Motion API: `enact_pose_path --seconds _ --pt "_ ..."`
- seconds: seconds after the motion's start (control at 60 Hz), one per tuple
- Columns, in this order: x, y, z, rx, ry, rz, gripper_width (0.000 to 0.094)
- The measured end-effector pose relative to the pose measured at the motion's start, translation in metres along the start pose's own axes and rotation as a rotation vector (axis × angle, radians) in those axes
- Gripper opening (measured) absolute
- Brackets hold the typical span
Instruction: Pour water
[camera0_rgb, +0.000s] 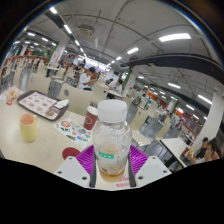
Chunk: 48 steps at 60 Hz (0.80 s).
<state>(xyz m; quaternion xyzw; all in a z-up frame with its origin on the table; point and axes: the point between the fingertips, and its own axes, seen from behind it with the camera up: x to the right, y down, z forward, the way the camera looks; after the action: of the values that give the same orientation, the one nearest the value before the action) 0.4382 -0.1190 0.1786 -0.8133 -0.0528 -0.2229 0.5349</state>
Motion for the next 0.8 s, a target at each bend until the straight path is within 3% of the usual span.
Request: enact_pose_path --seconds 0.367,0.533,0.8 --pt "-0.109 -0.113 0.016 0.054 0.188 -0.755 0.0441" --pt "-0.159 -0.130 0.027 0.078 0.268 -1.175 0.0439" --pt "-0.213 -0.125 0.052 0.134 0.312 -1.656 0.0441"
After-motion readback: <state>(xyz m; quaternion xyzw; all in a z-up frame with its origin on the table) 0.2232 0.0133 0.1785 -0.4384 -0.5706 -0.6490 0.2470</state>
